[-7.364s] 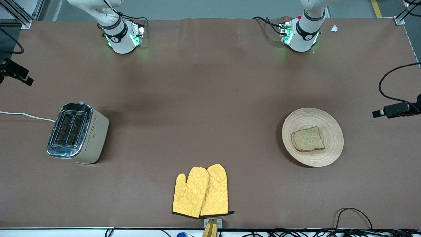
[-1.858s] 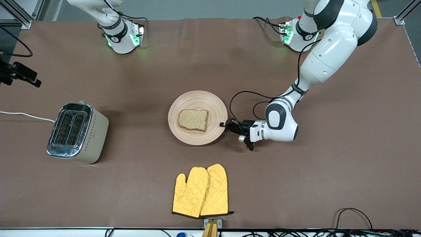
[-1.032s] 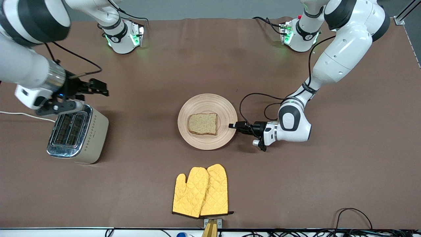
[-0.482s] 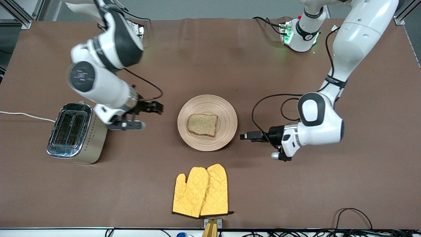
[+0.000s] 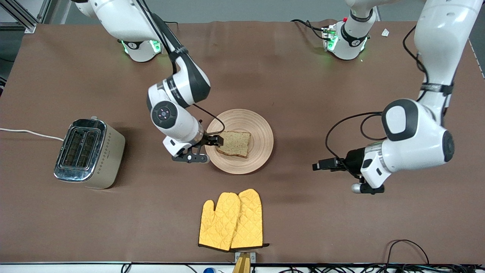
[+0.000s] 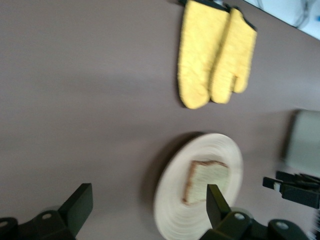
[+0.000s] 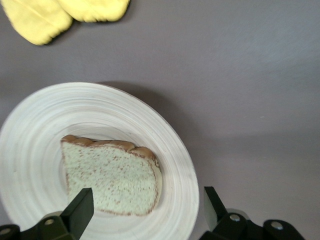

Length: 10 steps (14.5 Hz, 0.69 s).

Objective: Move plate and put bread in toaster

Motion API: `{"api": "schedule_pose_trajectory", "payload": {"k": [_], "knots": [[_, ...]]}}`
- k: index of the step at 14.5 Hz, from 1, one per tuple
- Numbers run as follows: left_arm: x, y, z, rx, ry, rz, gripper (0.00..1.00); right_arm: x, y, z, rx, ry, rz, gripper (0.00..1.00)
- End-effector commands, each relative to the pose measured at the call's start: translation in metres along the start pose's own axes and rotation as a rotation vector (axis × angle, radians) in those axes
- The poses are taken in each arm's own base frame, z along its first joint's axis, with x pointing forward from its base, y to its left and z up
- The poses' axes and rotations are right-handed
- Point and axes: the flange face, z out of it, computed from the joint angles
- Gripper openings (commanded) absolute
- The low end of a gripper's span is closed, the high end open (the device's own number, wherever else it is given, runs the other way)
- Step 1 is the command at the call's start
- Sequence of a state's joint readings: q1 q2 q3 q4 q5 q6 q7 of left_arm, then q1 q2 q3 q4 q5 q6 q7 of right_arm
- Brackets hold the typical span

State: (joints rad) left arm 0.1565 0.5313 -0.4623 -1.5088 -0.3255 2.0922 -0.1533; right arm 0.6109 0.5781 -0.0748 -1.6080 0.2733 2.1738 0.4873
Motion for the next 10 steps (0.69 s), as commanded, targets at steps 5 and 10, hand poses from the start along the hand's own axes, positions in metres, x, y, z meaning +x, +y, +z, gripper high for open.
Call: {"api": "schedule_pose_trajectory", "payload": {"k": [5, 10], "knots": [[-0.049, 0.059, -0.091, 0.29, 0.055, -0.053, 1.0, -0.004, 0.0, 0.046, -0.001, 0.004, 0.035, 0.62], [-0.089, 0.086, -0.164, 0.48, 0.066, -0.007, 1.0, -0.018, -0.012, 0.057, -0.012, -0.005, 0.052, 0.57]]}}
